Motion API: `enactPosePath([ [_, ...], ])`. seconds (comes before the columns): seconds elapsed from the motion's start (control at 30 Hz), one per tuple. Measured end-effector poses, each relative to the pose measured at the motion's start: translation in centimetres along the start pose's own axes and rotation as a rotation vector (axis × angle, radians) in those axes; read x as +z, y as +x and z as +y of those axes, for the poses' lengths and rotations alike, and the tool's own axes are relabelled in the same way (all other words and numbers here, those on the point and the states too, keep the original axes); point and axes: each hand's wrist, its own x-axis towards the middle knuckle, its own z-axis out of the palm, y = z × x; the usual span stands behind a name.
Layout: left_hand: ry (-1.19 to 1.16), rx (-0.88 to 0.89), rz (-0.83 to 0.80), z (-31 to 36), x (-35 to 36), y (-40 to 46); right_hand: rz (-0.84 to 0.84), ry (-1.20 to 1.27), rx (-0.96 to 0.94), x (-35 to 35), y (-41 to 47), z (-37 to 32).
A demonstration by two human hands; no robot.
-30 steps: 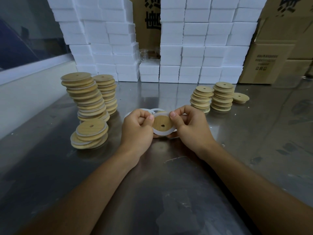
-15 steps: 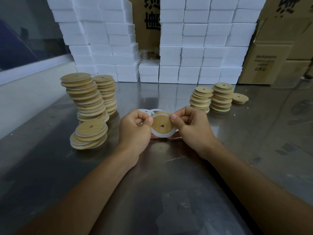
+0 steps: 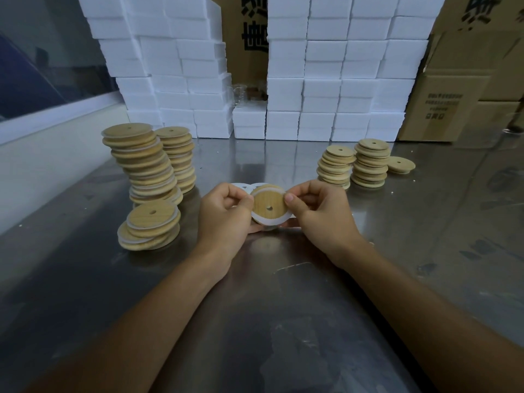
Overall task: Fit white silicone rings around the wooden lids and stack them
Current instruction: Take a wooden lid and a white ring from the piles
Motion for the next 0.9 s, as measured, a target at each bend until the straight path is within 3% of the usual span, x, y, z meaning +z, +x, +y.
enactPosePath([
  [0.13, 0.395, 0.415, 0.049, 0.1, -0.3, -0.4, 0.058, -0.242, -0.254, 0.2, -0.1, 0.3],
  [0.23, 0.488, 0.612, 0.014, 0.4, -0.5, -0.9, 0.066, -0.38, -0.428, 0.2, -0.3, 0.0],
  [0.53, 0.378, 0.662, -0.049, 0.6, -0.7, -0.7, 0.003, -0.566, -0.725, -0.3, -0.6, -1.7],
  [0.9, 0.219, 0.605, -0.044, 0.8, -0.3, -0.5, 0.049, -0.45, -0.606, 0.2, -0.4, -1.1],
])
